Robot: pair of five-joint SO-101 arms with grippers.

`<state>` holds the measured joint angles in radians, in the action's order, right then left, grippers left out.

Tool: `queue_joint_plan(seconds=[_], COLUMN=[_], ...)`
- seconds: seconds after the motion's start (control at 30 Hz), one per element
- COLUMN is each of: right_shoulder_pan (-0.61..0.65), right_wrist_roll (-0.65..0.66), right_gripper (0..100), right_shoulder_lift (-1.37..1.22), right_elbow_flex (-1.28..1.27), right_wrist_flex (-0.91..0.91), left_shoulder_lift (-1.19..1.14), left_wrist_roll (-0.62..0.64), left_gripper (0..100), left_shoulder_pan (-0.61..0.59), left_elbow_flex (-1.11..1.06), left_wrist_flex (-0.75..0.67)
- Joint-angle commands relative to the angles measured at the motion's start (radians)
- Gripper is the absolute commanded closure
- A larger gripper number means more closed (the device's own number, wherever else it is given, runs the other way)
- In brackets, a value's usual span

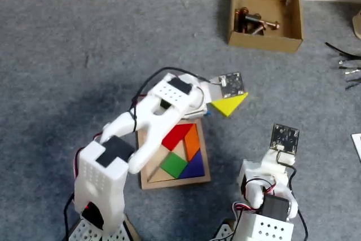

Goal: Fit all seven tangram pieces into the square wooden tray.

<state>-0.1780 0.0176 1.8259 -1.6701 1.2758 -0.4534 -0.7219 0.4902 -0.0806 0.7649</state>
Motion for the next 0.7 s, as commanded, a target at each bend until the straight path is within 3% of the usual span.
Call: queue_joint_plan(seconds=[0.0, 0.33, 0.53, 0.67], right_shoulder_pan=[-0.008, -0.008, -0.008, -0.008], right_wrist_roll=[-0.009, -0.009, -0.009, -0.009], right_gripper=[99.4, 99.4, 99.4, 99.4], right_shoulder_lift=[0.012, 0.012, 0.012, 0.012], right_elbow_flex=[-0.110, -0.110, -0.110, -0.110], right_wrist_flex=[-0.027, -0.027, -0.027, -0.027], left_shoulder_lift=[-0.045, -0.133, -0.171, -0.180], left_wrist_roll=[-0.003, -0.003, -0.003, -0.003], left_gripper=[78, 79, 93, 93], left_shoulder_pan=[0.047, 0.045, 0.042, 0.041], left_elbow_flex=[0.064, 0.200, 0.275, 0.288], left_wrist_flex=[0.060, 0.207, 0.288, 0.305])
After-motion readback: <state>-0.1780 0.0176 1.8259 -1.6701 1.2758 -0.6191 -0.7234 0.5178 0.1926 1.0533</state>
